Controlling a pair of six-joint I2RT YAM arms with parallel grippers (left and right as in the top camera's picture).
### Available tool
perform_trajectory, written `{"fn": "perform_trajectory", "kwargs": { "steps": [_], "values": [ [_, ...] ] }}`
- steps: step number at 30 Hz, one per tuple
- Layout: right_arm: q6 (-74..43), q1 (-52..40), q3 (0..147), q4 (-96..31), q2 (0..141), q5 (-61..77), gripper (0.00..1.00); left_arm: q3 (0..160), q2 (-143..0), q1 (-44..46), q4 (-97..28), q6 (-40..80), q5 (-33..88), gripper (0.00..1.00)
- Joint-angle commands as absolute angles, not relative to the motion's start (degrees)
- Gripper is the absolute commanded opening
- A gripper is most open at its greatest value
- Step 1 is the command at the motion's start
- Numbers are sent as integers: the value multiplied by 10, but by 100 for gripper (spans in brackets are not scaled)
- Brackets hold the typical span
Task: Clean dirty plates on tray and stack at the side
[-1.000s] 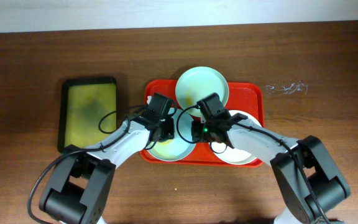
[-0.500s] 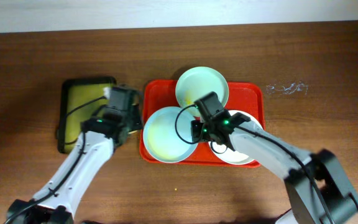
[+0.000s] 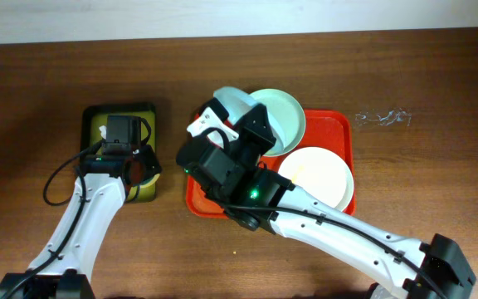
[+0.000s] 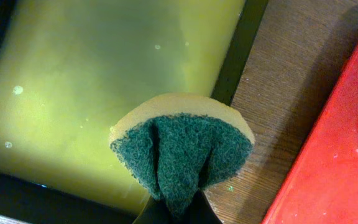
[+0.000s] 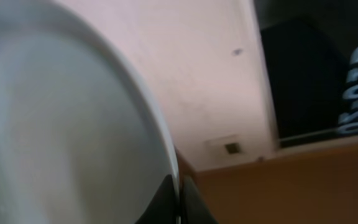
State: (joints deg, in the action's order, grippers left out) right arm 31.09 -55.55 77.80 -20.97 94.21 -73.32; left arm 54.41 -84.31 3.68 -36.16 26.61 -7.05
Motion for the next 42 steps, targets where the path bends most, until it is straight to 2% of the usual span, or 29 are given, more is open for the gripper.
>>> {"fn": "perform_trajectory", "kwargs": {
  "steps": [1, 4, 5, 6, 7, 8, 9, 12, 14, 16, 17, 18, 20, 25, 27, 30, 31, 32, 33, 34, 36, 39, 41, 42],
  "values": [
    [458, -561, 790, -150, 931, -811, 4, 543, -834, 34, -362, 261, -75, 0],
    [536, -581, 790, -98, 931, -830, 4, 543, -835, 34, -365, 261, -74, 0],
    [488, -585, 790, -90, 931, -830, 4, 543, -834, 34, -368, 261, -74, 0],
    [292, -583, 780, -119, 933, -822, 4, 543, -834, 34, -370, 261, -74, 0],
    [213, -573, 760, -213, 933, -724, 4, 543, -834, 34, -373, 261, -73, 0],
    [213, -557, 739, -292, 944, -591, 4, 543, -835, 34, -378, 261, -73, 0],
    [193, -550, 733, -326, 950, -574, 4, 543, -834, 34, -377, 261, -73, 0],
    [15, -503, 760, -322, 917, -533, 4, 543, -834, 34, -378, 261, -73, 0],
    [-41, -397, 777, -333, 862, -291, 4, 543, -834, 34, -378, 261, -73, 0],
    [-41, -239, 777, -375, 838, 14, 4, 543, -834, 36, -378, 261, -68, 0],
    [-41, -138, 775, -420, 849, 116, 4, 543, -834, 36, -378, 261, -56, 0],
    [-41, -41, 767, -457, 871, 160, 4, 543, -834, 36, -378, 261, -55, 0],
    [-39, 73, 763, -476, 918, 197, 4, 543, -834, 36, -373, 261, -56, 0],
    [-39, 290, 763, -452, 1032, 200, 4, 543, -834, 36, -369, 261, -56, 0],
    [-39, 339, 763, -421, 1071, 200, 4, 543, -835, 36, -367, 261, -56, 0],
    [-39, 361, 763, -389, 1095, 194, 5, 543, -835, 36, -359, 261, -56, 0],
    [-39, 360, 763, -385, 1097, 185, 9, 543, -835, 36, -357, 261, -56, 0],
    [-39, 360, 763, -381, 1097, 185, 43, 543, -835, 36, -356, 261, -56, 0],
    [-39, 360, 763, -383, 1097, 185, 57, 543, -835, 36, -356, 261, -56, 0],
    [-39, 360, 764, -387, 1096, 194, 67, 543, -835, 36, -356, 261, -56, 0],
    [-57, 360, 785, -419, 1068, 238, 78, 543, -835, 36, -354, 261, -56, 0],
    [-129, 356, 798, -471, 957, 255, 79, 543, -835, 36, -354, 261, -56, 0],
    [-136, 323, 798, -524, 870, 301, 82, 543, -835, 36, -354, 261, -55, 0],
    [-136, 284, 798, -555, 831, 309, 91, 543, -835, 36, -354, 261, -53, 0]
  ]
}}
